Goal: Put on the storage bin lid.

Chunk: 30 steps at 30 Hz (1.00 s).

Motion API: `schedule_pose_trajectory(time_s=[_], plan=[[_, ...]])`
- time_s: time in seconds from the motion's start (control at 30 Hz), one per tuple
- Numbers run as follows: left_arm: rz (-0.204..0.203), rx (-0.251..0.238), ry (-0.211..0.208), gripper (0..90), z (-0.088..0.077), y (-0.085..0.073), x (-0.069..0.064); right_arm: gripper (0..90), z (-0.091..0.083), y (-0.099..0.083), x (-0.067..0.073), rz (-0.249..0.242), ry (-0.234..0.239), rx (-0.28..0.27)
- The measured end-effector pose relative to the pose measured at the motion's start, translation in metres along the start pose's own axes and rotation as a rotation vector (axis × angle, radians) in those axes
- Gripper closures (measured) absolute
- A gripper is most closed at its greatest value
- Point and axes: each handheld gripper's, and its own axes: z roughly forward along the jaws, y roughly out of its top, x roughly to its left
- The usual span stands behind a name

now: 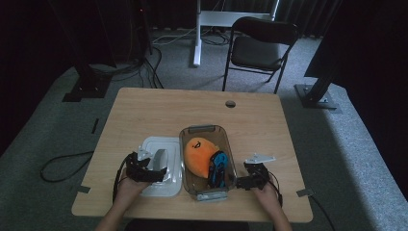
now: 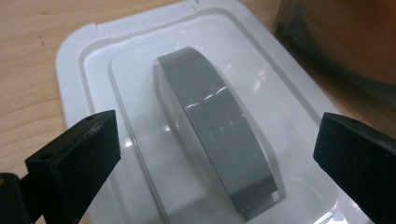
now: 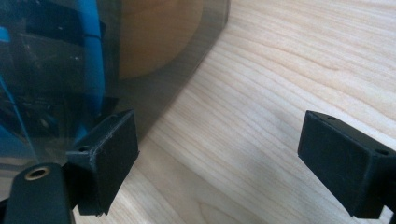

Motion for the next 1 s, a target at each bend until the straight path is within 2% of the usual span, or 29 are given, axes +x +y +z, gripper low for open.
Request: schedule_pose_trajectory(time_s=[0.1,0.2,0.27,0.33,0.4,0.47,0.5,0.6,0.7,0.73,0.83,1.0], plan=[[-0.012,0.018,0.004,1.1,0.005,0.0,0.001,11.7,0.0,0.0,0.001,-0.005,-0.001,-0.001],[-0.024,0.015,0.012,5.4,0.007,0.001,0.003,11.7,0.0,0.001,0.002,-0.008,-0.001,-0.001],[-0.028,0.016,0.0,6.5,0.008,0.002,0.004,11.7,0.0,0.001,0.002,-0.009,-0.002,-0.001],[-0.029,0.011,-0.009,14.6,0.008,0.002,0.004,11.7,0.001,0.001,0.002,-0.008,-0.001,-0.002],[-0.032,0.018,-0.007,16.4,0.009,0.002,0.004,11.7,0.001,0.0,0.002,-0.01,-0.002,0.001],[-0.05,0.009,0.004,25.8,0.009,0.0,0.005,11.7,0.002,0.0,0.003,-0.011,-0.004,0.006],[-0.059,0.017,0.011,26.3,0.01,0.0,0.007,11.7,0.002,0.0,0.003,-0.012,-0.005,0.008],[-0.074,0.022,-0.004,30.8,0.012,-0.001,0.01,11.7,0.002,0.0,0.003,-0.013,-0.007,0.006],[-0.069,0.019,-0.014,39.1,0.012,-0.001,0.011,11.7,0.002,0.0,0.003,-0.013,-0.006,0.007],[-0.058,0.009,-0.017,45.8,0.011,-0.001,0.01,11.7,0.002,0.0,0.003,-0.013,-0.006,0.006],[-0.057,0.0,-0.012,53.3,0.01,-0.001,0.01,11.7,0.002,0.001,0.003,-0.015,-0.007,0.008],[-0.069,-0.006,-0.007,56.4,0.01,-0.001,0.013,11.7,0.002,0.001,0.003,-0.016,-0.008,0.008]])
